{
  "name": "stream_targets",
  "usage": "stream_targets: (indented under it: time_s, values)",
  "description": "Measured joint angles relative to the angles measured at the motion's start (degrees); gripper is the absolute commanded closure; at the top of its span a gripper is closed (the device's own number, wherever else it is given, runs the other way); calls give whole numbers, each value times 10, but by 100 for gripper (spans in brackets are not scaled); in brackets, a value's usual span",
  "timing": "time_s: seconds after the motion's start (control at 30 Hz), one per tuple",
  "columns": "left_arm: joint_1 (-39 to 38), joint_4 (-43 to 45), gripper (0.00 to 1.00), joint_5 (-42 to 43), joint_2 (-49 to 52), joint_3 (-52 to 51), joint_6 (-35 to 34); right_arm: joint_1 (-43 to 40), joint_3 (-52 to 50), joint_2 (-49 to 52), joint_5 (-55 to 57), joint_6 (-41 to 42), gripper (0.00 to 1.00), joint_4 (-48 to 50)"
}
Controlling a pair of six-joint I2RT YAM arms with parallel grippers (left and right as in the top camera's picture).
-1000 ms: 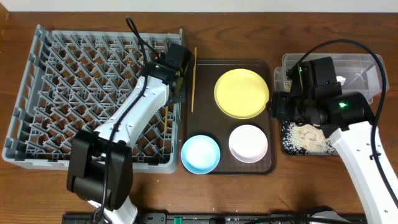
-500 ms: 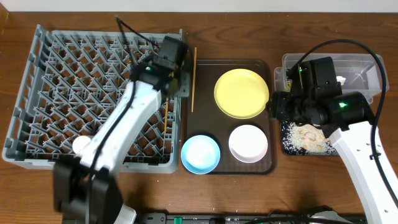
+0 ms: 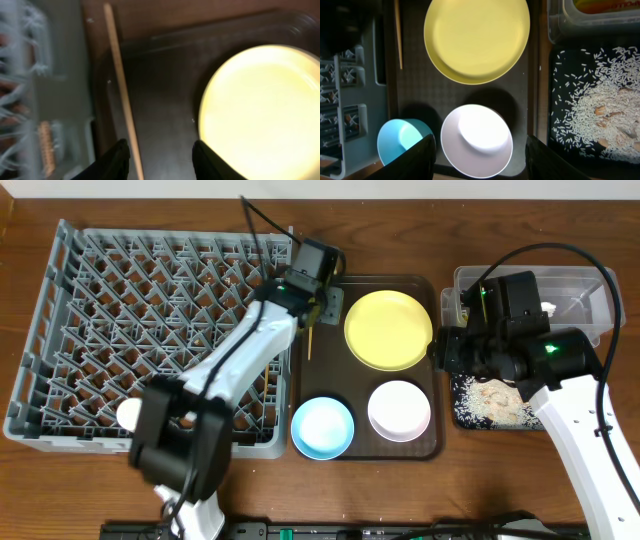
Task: Sort waste into correct bins and load items into the dishwasher
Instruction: 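Move the chopsticks with the left gripper and insert them into the dish rack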
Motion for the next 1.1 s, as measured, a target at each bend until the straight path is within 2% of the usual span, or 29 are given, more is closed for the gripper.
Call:
stream_targets:
  time_s: [0.37,0.77,0.9,1.1]
  values:
    - [-1,68,56,-90,89,0,18,0,0,0,0,0,45,2]
    - [-7,65,57,-92,123,1,19,0,0,21,-2,0,49,2]
    - [-13,66,71,-89,123,1,17,0,0,26,-3,0,50,2]
    - [-32,65,79,-86,123,1,19,0,0,27,-4,0,51,2]
